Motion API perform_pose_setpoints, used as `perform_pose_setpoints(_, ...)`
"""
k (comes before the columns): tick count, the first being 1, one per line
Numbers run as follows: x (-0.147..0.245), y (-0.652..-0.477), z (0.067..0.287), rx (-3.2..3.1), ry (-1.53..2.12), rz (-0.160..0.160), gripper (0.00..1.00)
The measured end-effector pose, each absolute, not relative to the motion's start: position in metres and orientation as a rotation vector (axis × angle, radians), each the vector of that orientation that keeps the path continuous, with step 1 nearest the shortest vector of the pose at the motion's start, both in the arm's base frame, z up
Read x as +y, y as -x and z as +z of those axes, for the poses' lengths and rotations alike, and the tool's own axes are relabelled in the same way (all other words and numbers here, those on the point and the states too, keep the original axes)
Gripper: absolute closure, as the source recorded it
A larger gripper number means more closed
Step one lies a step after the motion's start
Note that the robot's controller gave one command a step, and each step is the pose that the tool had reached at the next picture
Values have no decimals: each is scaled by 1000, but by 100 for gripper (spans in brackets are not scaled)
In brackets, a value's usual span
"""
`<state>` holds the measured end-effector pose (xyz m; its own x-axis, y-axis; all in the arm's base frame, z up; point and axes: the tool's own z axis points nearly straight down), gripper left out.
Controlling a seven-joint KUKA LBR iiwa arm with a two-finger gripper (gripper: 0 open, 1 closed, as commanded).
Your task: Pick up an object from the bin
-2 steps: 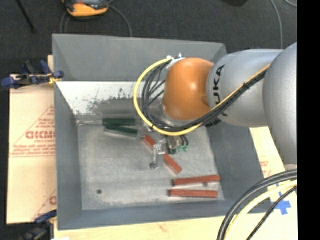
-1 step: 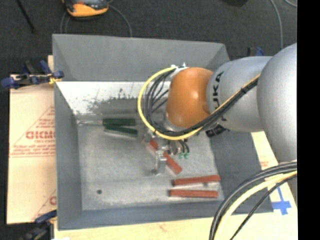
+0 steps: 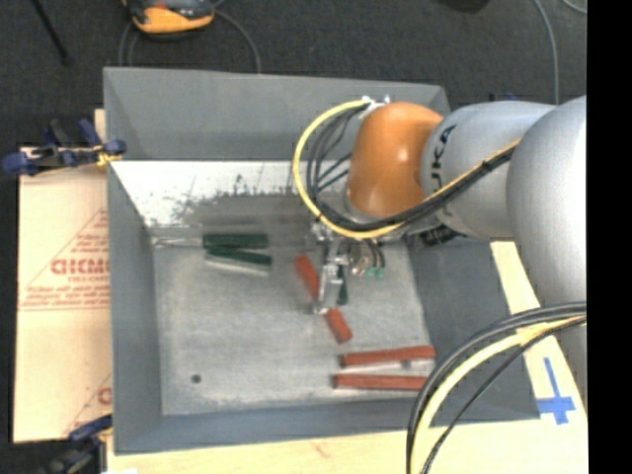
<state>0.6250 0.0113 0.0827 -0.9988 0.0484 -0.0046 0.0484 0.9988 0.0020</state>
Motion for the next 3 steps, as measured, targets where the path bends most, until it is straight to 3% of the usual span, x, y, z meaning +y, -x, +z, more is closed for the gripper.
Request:
perform_pose_setpoints(1,-14,-671,76,3137,-25,0,100)
perform_pose_setpoints(2,-11,-661,75,3138,0,-1,100)
perform_pose_setpoints(3,-11,-642,135,3143,19,-2,100)
